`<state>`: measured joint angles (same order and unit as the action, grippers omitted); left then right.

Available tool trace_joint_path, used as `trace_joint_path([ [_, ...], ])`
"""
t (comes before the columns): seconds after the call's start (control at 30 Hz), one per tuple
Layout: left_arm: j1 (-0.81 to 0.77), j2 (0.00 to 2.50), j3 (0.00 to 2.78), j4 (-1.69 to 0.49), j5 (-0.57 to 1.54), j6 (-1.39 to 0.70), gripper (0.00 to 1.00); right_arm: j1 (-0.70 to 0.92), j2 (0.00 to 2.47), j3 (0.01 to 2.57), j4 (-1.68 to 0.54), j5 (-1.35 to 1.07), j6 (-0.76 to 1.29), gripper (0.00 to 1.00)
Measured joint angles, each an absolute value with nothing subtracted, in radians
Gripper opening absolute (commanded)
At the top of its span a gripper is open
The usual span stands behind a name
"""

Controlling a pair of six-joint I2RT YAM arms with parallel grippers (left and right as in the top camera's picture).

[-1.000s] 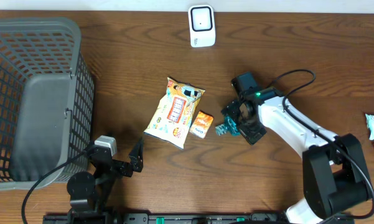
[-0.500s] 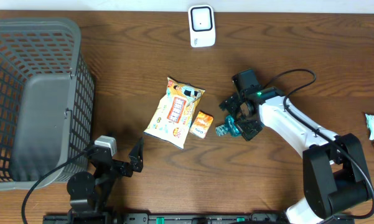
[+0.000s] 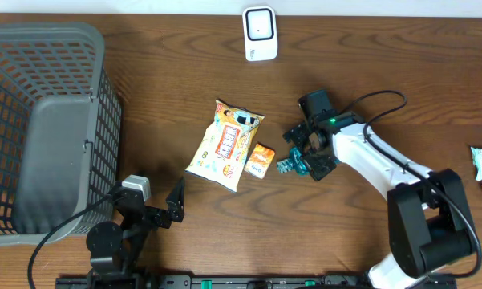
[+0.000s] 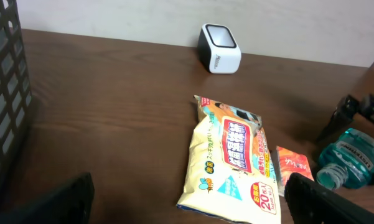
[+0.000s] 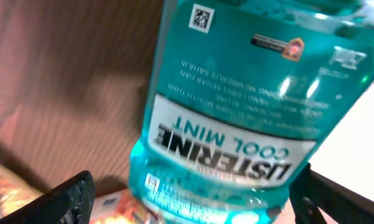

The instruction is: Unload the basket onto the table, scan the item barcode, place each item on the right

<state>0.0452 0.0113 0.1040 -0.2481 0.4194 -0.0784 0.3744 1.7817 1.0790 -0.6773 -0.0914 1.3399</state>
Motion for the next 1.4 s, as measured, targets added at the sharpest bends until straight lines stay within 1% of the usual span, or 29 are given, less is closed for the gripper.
trace_joint_path([
  [0.2,0.045,0.011,0.104,-0.248,0.419,-0.078,0.98,0.374,1.843,1.097,-0.677,-0.103,1.346,0.90],
  [0.23,0.045,0.011,0.104,-0.249,0.419,-0.078,0.98,0.374,1.847,1.100,-0.680,-0.104,1.345,0.88],
  [0.27,0.045,0.011,0.104,-0.248,0.419,-0.078,0.98,0.374,1.848,1.100,-0.680,-0.105,1.344,0.81],
  [0.33,0.045,0.011,0.104,-0.248,0.419,-0.078,0.98,0.374,1.848,1.100,-0.676,-0.110,1.327,0.64],
  [0.37,0.045,0.011,0.104,-0.248,0.419,-0.078,0.98,0.374,1.849,1.101,-0.669,-0.113,1.319,0.59],
  [0.4,0.045,0.011,0.104,-0.248,0.419,-0.078,0.98,0.374,1.849,1.101,-0.664,-0.119,1.309,0.52],
  [0.43,0.045,0.011,0.104,-0.249,0.419,-0.078,0.98,0.374,1.849,1.102,-0.656,-0.125,1.293,0.47],
  [0.53,0.045,0.011,0.104,-0.249,0.419,-0.078,0.98,0.374,1.848,1.106,-0.649,-0.148,1.261,0.41],
  [0.77,0.045,0.011,0.104,-0.248,0.419,-0.078,0.98,0.371,1.848,1.111,-0.666,-0.215,1.182,0.41],
  [0.8,0.045,0.011,0.104,-0.249,0.419,-0.078,0.98,0.369,1.847,1.111,-0.673,-0.234,1.171,0.42],
  [0.83,0.045,0.011,0.104,-0.249,0.419,-0.078,0.98,0.369,1.845,1.111,-0.678,-0.250,1.165,0.45],
  [1.1,0.045,0.011,0.104,-0.248,0.419,-0.078,0.98,0.290,1.753,1.116,-0.700,-0.516,1.110,0.44],
  [1.4,0.045,0.011,0.104,-0.248,0.419,-0.078,0.98,0.249,1.745,1.119,-0.753,-0.838,1.021,0.44],
])
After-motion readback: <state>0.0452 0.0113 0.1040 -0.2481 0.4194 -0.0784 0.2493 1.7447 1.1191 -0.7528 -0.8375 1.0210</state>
